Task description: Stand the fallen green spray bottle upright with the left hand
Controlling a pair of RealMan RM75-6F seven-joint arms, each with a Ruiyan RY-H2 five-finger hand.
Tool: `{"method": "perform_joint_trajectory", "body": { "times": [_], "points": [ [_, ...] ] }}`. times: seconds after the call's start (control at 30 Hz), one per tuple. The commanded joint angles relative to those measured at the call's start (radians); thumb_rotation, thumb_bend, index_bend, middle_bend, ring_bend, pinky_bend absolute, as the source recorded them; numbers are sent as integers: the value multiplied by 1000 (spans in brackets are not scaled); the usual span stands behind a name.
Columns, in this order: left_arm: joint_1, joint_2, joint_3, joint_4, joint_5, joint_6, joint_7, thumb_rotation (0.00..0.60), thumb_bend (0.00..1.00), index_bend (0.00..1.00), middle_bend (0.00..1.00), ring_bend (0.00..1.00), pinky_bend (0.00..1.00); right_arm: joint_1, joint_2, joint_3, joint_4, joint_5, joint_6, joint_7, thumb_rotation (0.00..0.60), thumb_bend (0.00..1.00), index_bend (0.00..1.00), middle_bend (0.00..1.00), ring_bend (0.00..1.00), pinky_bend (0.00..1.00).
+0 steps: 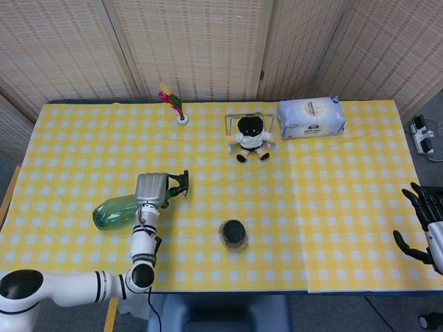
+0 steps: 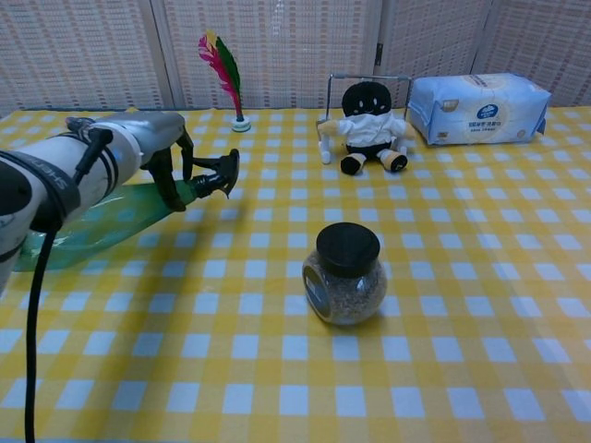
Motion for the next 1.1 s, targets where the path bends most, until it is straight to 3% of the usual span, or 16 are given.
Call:
{"method": "perform_joint_trajectory", "body": {
  "times": [0.03, 0.3, 0.5, 0.7, 0.93, 1.1],
  "points": [
    [36, 103, -36, -170, 22, 85, -27, 600, 289, 816, 1000, 1000, 1000, -1, 0, -5, -3, -9, 2, -3, 600, 426, 0, 0, 0, 0],
    [81, 242, -91, -315, 57, 204, -65, 600, 349, 900, 1000, 1000, 1000, -5, -5, -12, -10, -29, 17, -24, 600, 426, 0, 0, 0, 0],
    [131, 355, -167, -429, 23, 203, -149, 600, 351, 919, 1000, 1000, 1000, -2, -15, -14, -15, -34, 14, -50, 600, 426, 0, 0, 0, 0],
    [229, 476, -249, -522, -43, 72, -373, 600, 350, 934, 1000, 1000, 1000, 0, -21, -13, -24, -32, 13, -73, 600, 425, 0, 0, 0, 0],
    [249, 561, -250, -478, -172, -142, -496, 600, 350, 941, 1000, 1000, 1000, -4, -25, -15, -29, -39, 23, -89, 600, 426, 0, 0, 0, 0],
    [231, 590, -223, -448, -208, -204, -532, 600, 351, 941, 1000, 1000, 1000, -5, -25, -13, -27, -33, 23, -89, 600, 426, 0, 0, 0, 0]
  ]
}}
